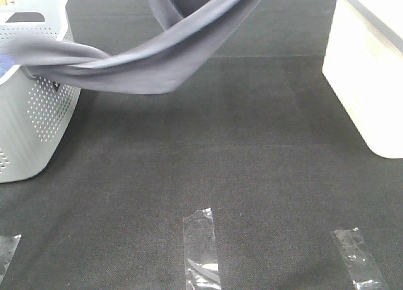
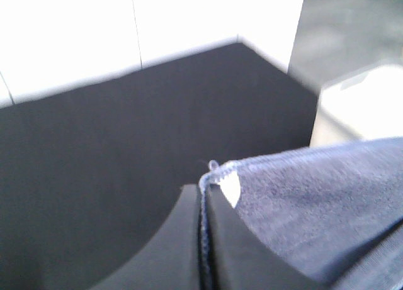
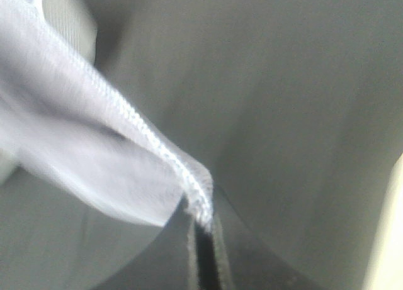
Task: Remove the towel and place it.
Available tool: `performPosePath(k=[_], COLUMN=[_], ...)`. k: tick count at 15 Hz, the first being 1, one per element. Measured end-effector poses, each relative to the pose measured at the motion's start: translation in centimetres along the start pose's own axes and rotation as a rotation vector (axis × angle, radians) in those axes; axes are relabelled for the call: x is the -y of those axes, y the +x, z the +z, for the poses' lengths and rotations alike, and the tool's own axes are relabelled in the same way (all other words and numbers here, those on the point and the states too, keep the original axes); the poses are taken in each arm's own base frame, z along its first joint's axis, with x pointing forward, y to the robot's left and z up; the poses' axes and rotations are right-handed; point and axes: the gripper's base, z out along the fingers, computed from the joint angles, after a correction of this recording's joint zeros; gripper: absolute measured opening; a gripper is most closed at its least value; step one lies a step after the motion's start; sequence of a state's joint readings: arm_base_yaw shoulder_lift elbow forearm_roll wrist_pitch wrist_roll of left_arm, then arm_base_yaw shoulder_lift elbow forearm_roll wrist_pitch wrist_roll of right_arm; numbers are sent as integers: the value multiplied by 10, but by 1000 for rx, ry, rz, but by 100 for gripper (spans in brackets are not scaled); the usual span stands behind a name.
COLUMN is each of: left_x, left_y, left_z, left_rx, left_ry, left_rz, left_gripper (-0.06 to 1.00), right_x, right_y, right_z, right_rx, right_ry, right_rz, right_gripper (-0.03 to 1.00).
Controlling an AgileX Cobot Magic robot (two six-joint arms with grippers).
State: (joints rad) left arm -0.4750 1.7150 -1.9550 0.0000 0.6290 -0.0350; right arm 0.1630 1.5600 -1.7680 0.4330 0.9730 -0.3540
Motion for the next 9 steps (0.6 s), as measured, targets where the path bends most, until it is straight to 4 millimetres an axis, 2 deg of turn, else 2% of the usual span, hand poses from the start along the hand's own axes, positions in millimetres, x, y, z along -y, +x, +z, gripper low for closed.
performPosePath(k=[3, 5, 7, 8, 9], left_x=[0, 2, 2, 1, 1], left_y=[-44, -63, -64, -56, -56], left_z=[-58, -98, -101, -93, -93], left_rx=[277, 404, 407, 332, 332], left_ry=[-8, -4, -5, -22, -22], left_rz=[31, 36, 37, 57, 57], left_gripper=[0, 0, 0, 0, 0], right_x=[-16, -30, -31, -31, -31], right_y=[-42, -61, -62, -56, -56], right_z=[-52, -85, -88, -83, -83], right_rx=[224, 371, 376, 299, 299], right_ry=[24, 11, 4, -5, -5], right_rz=[-81, -117, -119, -124, -124], right_gripper=[0, 0, 0, 0, 0])
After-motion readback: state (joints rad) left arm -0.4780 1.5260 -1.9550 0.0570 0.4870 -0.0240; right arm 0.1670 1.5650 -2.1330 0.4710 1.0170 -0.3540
